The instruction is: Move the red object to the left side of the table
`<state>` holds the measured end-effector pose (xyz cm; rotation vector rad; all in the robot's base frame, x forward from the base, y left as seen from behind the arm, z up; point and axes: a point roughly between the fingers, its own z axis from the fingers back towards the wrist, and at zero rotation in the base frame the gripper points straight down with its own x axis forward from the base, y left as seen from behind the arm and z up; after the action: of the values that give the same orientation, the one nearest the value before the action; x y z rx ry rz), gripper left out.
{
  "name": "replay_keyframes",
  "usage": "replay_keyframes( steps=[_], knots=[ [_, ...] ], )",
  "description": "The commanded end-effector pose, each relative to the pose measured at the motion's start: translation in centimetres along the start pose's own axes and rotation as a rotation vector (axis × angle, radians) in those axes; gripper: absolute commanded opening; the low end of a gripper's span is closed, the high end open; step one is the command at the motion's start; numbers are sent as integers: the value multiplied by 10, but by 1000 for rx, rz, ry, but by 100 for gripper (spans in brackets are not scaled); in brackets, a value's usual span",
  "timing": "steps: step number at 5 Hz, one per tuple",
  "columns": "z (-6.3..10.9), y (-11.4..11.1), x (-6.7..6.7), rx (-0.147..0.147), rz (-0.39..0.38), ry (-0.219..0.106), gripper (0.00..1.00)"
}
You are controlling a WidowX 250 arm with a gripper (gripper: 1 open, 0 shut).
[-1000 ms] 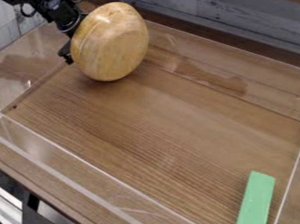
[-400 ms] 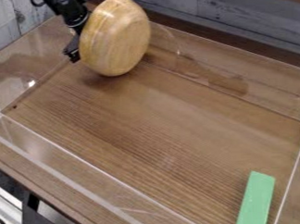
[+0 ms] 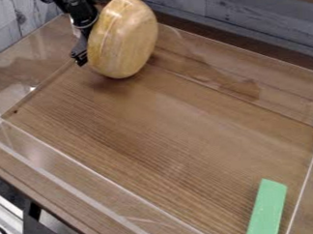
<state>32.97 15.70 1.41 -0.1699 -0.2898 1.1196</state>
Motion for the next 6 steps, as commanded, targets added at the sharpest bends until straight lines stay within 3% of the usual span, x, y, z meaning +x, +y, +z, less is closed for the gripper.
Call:
replay_keyframes(
  steps=[1, 3, 4, 6],
  knots=[
    [5, 32, -8, 58, -1, 34, 0],
    [19, 57, -2, 83, -11, 64, 0],
    [21, 60, 3, 106, 65, 59, 0],
    [29, 58, 12, 124, 224, 78, 0]
  ],
)
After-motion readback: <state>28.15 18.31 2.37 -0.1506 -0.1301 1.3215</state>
